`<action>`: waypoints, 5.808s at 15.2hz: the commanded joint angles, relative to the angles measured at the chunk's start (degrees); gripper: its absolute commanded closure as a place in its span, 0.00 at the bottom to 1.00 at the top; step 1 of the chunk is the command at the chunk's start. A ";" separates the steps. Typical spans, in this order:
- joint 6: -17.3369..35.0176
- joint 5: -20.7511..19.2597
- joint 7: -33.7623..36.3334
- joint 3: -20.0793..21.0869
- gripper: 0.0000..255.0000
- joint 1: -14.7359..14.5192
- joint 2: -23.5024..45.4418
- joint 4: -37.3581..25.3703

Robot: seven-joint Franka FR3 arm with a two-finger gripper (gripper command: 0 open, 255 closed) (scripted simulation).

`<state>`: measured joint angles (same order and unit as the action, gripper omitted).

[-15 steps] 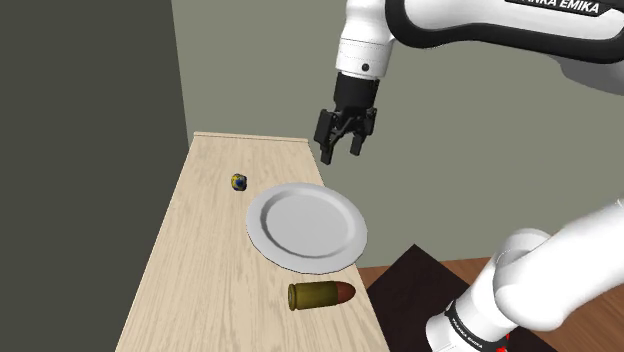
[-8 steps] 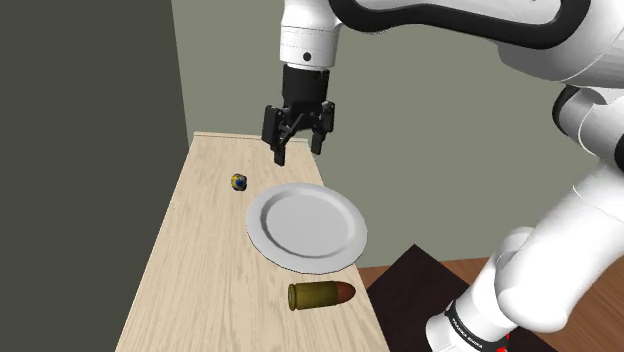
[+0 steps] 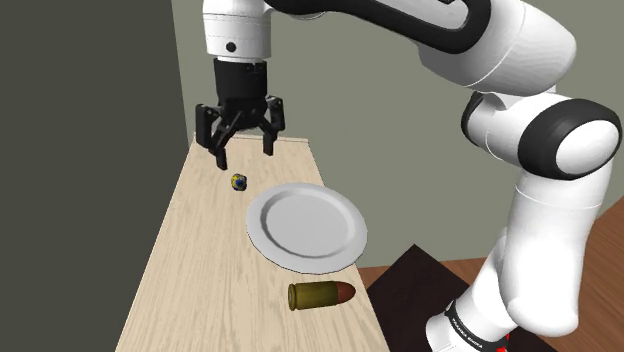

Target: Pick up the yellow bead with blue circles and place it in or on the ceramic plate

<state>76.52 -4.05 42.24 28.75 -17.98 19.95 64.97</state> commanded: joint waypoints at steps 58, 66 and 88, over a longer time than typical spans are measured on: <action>2.14 12.47 -14.46 -1.58 0.00 4.79 -27.58 26.58; 11.25 10.88 -51.85 -5.55 0.00 5.07 -24.60 32.00; 16.54 11.48 -52.31 -5.42 1.00 4.88 -26.05 38.65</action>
<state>93.07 7.49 -10.08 23.27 -13.06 -6.22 103.38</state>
